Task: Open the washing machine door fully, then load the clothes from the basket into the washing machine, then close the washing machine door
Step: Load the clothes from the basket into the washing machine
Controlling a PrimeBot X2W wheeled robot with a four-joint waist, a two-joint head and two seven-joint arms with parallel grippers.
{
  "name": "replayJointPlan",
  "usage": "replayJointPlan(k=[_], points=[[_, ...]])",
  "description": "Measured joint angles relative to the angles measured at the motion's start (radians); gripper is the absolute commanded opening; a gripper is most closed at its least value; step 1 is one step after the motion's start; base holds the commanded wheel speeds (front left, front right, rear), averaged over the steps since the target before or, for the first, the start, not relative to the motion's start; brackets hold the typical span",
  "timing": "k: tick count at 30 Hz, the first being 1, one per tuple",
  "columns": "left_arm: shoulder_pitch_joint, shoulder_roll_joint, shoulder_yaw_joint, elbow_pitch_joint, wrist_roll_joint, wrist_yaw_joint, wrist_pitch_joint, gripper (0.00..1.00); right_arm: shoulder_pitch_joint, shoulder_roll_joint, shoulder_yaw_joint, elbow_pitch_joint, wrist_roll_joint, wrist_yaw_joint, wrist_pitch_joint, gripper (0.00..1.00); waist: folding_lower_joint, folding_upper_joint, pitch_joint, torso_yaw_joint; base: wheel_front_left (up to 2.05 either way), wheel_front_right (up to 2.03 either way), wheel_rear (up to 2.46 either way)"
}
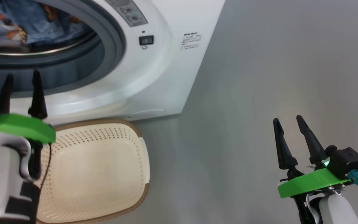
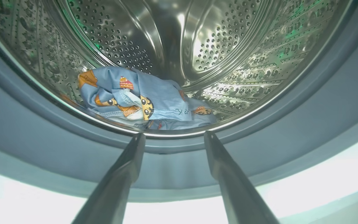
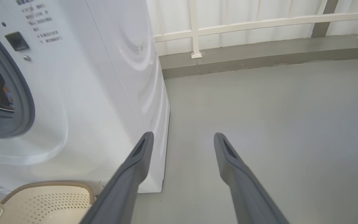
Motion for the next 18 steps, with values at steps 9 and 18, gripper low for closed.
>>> replayJointPlan(k=[9, 18], points=[[0.159, -0.027, 0.023, -0.066, 0.030, 0.000, 0.000, 1.00, 0.052, -0.009, -0.020, 0.019, -0.019, 0.000, 0.000, 1.00, 0.0000, 0.0000, -0.094, 0.032, 0.00, 0.00, 0.00], [0.307, -0.051, 0.032, -0.132, 0.058, 0.000, 0.000, 1.00, 0.107, -0.043, -0.026, 0.034, -0.019, 0.000, 0.000, 1.00, 0.0000, 0.0000, -0.196, 0.056, 0.00, 0.00, 0.00]])
